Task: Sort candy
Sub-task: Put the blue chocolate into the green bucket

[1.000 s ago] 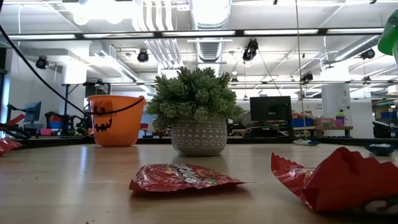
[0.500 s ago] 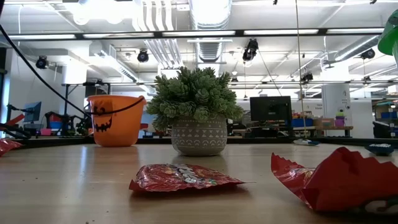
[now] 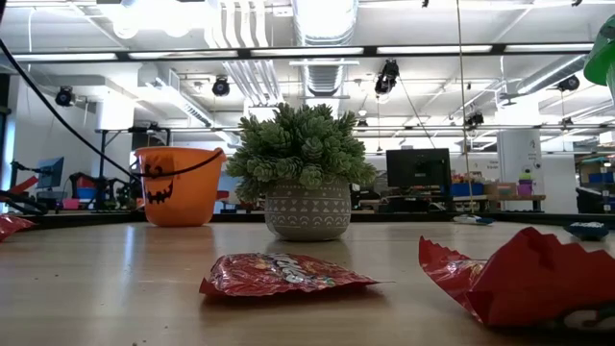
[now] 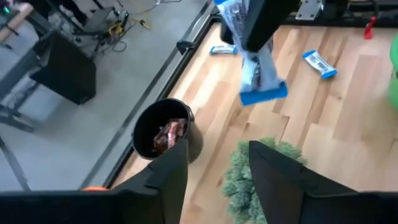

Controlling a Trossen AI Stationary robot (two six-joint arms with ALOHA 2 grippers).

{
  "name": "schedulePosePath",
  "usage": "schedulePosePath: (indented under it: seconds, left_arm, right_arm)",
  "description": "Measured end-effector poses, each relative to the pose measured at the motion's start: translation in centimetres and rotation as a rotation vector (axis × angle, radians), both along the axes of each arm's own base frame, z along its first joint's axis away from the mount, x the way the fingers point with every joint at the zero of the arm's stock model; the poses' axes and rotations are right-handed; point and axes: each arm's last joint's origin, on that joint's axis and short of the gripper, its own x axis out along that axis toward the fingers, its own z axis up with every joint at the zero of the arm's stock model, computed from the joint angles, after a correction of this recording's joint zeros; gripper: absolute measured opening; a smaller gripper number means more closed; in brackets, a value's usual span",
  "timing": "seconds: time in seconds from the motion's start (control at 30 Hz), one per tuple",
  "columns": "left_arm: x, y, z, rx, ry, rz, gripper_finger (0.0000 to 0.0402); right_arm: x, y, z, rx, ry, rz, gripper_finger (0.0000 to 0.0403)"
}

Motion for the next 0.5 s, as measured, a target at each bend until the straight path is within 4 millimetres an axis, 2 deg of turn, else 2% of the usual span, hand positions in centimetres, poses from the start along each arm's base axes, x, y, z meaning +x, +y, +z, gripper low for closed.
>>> schedulePosePath:
  seconds: [0.3, 0.5]
  left_arm:
    - [0.1, 0.3, 0.0, 0.079, 0.081, -0.070, 0.0147]
    - [-0.6, 1.4, 0.9, 0.121, 0.117, -0.104, 0.0142]
  right_arm:
    - [-3.3, -0.5, -1.1, 0.064, 0.318, -0.072, 0.0015]
    - [-5.5, -0.3, -1.2, 0.153, 0.411, -0.152, 0.0015]
